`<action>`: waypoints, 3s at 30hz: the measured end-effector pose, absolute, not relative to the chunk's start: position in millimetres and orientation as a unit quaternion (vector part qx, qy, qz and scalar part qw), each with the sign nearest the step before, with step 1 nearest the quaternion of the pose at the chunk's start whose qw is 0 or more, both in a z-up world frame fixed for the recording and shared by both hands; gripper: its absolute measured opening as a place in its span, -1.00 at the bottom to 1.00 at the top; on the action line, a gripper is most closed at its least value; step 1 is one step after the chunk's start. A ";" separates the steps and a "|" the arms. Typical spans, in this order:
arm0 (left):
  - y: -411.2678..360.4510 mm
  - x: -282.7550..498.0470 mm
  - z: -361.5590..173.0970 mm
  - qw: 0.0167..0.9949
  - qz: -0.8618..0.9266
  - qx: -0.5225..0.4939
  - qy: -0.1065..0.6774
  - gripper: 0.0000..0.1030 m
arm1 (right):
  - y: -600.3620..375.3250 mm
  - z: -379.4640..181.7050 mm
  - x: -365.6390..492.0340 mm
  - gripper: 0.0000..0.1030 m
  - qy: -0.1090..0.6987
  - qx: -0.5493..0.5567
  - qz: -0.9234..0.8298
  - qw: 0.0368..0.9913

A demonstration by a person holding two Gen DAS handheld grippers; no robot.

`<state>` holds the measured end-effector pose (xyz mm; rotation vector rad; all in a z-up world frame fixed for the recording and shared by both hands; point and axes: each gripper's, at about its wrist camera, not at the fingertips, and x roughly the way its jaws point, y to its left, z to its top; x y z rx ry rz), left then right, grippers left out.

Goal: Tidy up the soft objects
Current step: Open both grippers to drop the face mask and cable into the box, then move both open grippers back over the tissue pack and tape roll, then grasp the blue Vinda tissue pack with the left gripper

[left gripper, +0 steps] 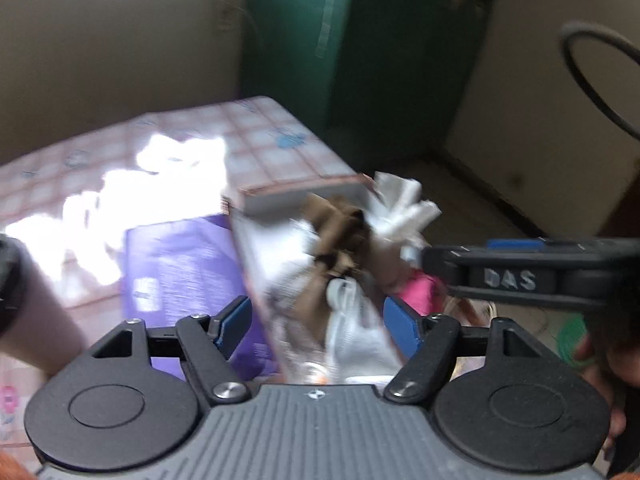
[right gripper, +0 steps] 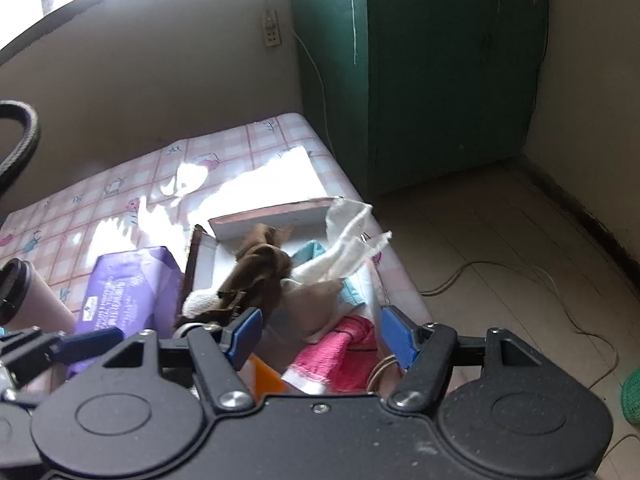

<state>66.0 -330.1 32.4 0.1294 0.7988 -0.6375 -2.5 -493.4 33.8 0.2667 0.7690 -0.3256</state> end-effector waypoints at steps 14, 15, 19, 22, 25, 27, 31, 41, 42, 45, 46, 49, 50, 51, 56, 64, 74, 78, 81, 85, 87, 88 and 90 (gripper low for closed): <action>-244.8 81.5 68.6 0.915 -0.177 0.058 0.358 0.73 | -419.3 68.5 10.4 0.54 0.348 0.094 -0.097 0.928; -238.2 81.8 69.8 0.917 -0.171 0.058 0.356 0.74 | -411.8 69.9 13.1 0.54 0.348 0.091 -0.091 0.929; -211.9 86.9 71.4 0.922 -0.144 0.044 0.357 0.74 | -380.8 73.7 25.4 0.54 0.349 0.081 -0.064 0.932; -193.5 89.8 72.7 0.924 -0.127 0.036 0.358 0.74 | -358.6 75.5 33.5 0.54 0.349 0.073 -0.045 0.933; -176.7 90.5 73.6 0.926 -0.113 0.033 0.358 0.74 | -338.2 76.2 42.3 0.54 0.350 0.064 -0.028 0.934; -165.0 91.5 74.2 0.928 -0.103 0.027 0.358 0.74 | -326.1 76.3 46.9 0.54 0.351 0.059 -0.017 0.934; -139.4 93.3 76.4 0.929 -0.084 0.014 0.359 0.74 | -297.3 78.1 54.7 0.54 0.352 0.048 0.006 0.935; -86.3 98.5 74.1 0.931 -0.038 -0.001 0.364 0.74 | -240.4 79.8 71.6 0.54 0.354 0.038 0.048 0.933; -82.8 98.9 73.5 0.931 -0.034 -0.002 0.364 0.74 | -236.1 79.4 72.3 0.54 0.355 0.038 0.051 0.933; -69.6 100.1 70.8 0.930 -0.023 -0.008 0.367 0.74 | -222.8 76.4 78.6 0.54 0.359 0.035 0.061 0.931; -65.4 98.9 70.1 0.930 -0.020 -0.010 0.367 0.74 | -217.9 75.2 80.7 0.54 0.360 0.034 0.064 0.930; -53.4 100.2 64.6 0.929 -0.017 -0.019 0.370 0.75 | -207.0 71.2 82.8 0.54 0.361 0.032 0.075 0.929; -49.3 100.6 62.0 0.928 -0.016 -0.021 0.371 0.76 | -203.7 69.2 83.5 0.54 0.362 0.032 0.078 0.928; -44.2 99.9 59.4 0.928 -0.014 -0.022 0.372 0.78 | -200.5 67.2 83.7 0.54 0.363 0.032 0.082 0.928; -14.0 108.2 36.5 0.921 0.015 -0.034 0.389 0.81 | -190.7 54.1 80.6 0.54 0.369 0.037 0.100 0.923; 1.1 140.6 -3.7 0.908 0.021 -0.035 0.418 0.82 | -186.7 30.5 77.6 0.54 0.377 0.046 0.113 0.918; -25.4 192.3 -32.0 0.904 0.022 -0.045 0.424 0.86 | -185.2 21.6 83.1 0.54 0.374 0.042 0.112 0.919; -15.9 199.6 -36.8 0.905 0.021 -0.055 0.422 0.97 | -178.5 17.2 87.4 0.54 0.377 0.037 0.122 0.918; -2.2 194.6 -34.7 0.911 0.034 -0.039 0.410 0.98 | -173.0 12.0 89.5 0.54 0.379 0.033 0.132 0.915; 22.7 186.7 -27.6 0.910 0.051 -0.051 0.409 0.94 | -167.3 5.4 93.1 0.54 0.380 0.031 0.135 0.915; 21.6 185.2 -22.4 0.911 0.045 -0.056 0.406 0.96 | -162.6 2.2 95.6 0.54 0.381 0.033 0.135 0.914; 19.4 184.6 -22.2 0.911 0.042 -0.057 0.405 0.97 | -159.8 0.1 97.2 0.54 0.382 0.032 0.134 0.914; 8.8 186.9 -26.2 0.909 0.039 -0.049 0.411 0.97 | -152.9 -4.4 100.0 0.54 0.381 0.031 0.133 0.914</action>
